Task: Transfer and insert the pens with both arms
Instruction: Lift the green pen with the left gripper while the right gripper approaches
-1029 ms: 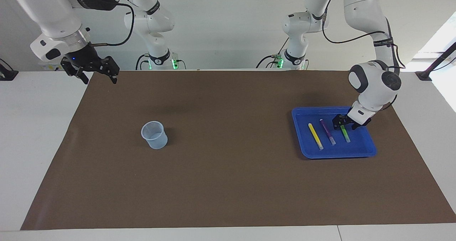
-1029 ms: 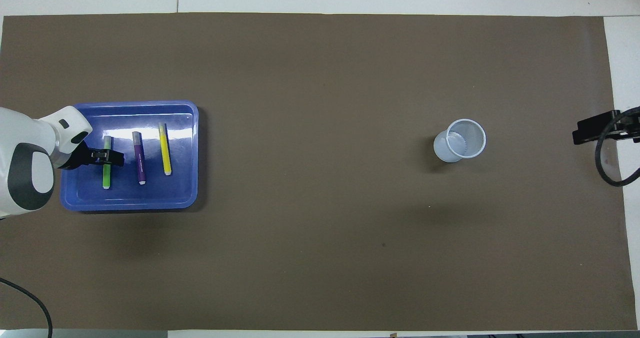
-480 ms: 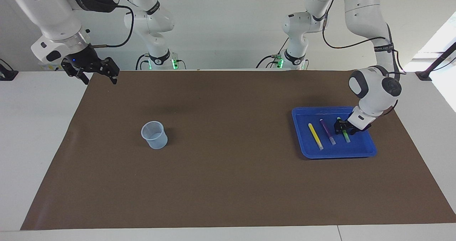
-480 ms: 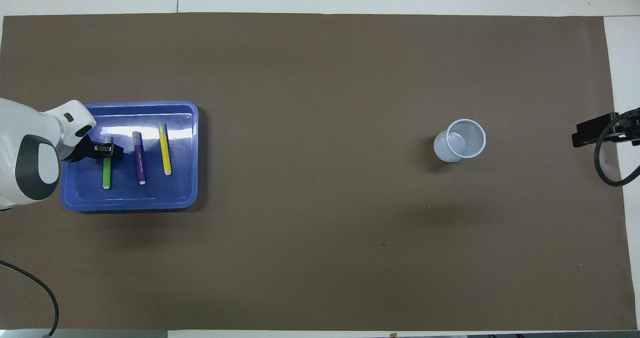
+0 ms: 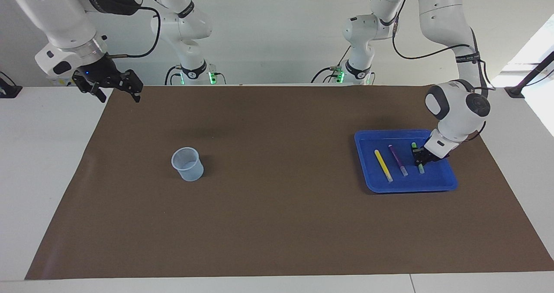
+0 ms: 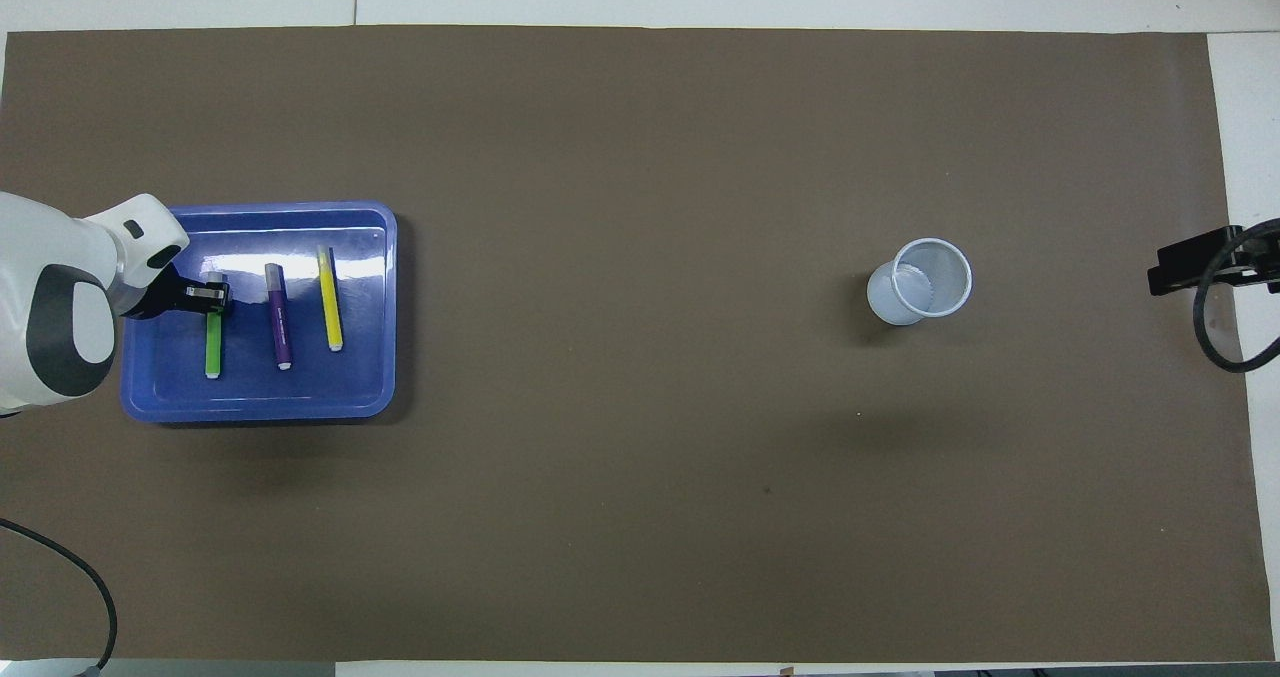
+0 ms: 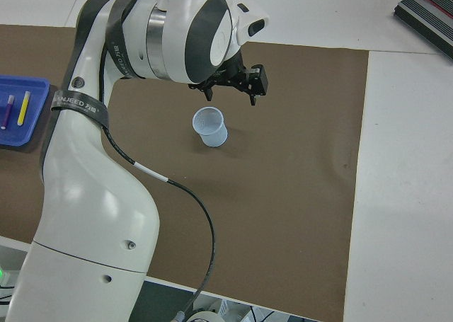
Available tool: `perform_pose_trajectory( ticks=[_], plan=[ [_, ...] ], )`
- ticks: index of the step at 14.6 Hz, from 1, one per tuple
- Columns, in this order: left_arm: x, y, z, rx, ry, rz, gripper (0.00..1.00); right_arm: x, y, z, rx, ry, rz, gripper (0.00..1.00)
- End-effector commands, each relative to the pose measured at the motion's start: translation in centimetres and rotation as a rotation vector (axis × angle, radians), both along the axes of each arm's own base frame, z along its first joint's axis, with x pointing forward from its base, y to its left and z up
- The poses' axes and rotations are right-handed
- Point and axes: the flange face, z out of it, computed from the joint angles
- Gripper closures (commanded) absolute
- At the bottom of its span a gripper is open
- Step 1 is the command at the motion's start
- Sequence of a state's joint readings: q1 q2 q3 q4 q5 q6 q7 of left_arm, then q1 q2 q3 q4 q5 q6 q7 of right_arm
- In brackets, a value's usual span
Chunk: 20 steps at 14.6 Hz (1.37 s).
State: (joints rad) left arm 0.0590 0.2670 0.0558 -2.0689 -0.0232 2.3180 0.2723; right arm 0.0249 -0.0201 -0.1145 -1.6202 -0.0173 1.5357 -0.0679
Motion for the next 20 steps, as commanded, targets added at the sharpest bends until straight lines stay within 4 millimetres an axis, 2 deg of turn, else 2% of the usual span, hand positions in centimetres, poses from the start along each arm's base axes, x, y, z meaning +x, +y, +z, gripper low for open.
perform_pose_trajectory(
  ticks=[1,4,7,10,12,14,17,20],
  plan=[
    [0.6,0.1,-0.2,0.006,0.017,-0.016,1.00,-0.8,-0.8,-0.4,0.019,0.006,-0.039,0.00],
    [1.3,-0.1,0.6,0.001,0.038,-0.016,1.00,-0.8,-0.5,-0.1,0.034,-0.006,-0.128,0.00],
    [2.2,-1.1,2.9,-0.042,0.079,0.014,1.00,-0.9,-0.4,-0.2,0.048,0.002,-0.136,0.00],
    [2.6,-3.1,4.8,-0.062,0.129,0.093,1.00,-0.6,0.2,-0.2,0.057,-0.017,-0.120,0.00],
    [2.7,-4.9,6.2,-0.105,0.177,0.199,1.00,-0.6,0.8,-0.5,0.066,-0.015,-0.120,0.00],
    [2.8,-7.5,8.1,-0.156,0.234,0.360,1.00,-0.5,2.5,-0.4,0.123,-0.020,-0.106,0.00],
    [2.7,-12.0,12.3,-0.215,0.337,0.591,1.00,-0.9,3.2,-0.8,0.154,-0.002,-0.148,0.00],
    [1.8,-14.4,15.6,-0.318,0.434,0.841,1.00,-1.2,3.9,-1.1,0.206,0.004,-0.179,0.00]
  ],
)
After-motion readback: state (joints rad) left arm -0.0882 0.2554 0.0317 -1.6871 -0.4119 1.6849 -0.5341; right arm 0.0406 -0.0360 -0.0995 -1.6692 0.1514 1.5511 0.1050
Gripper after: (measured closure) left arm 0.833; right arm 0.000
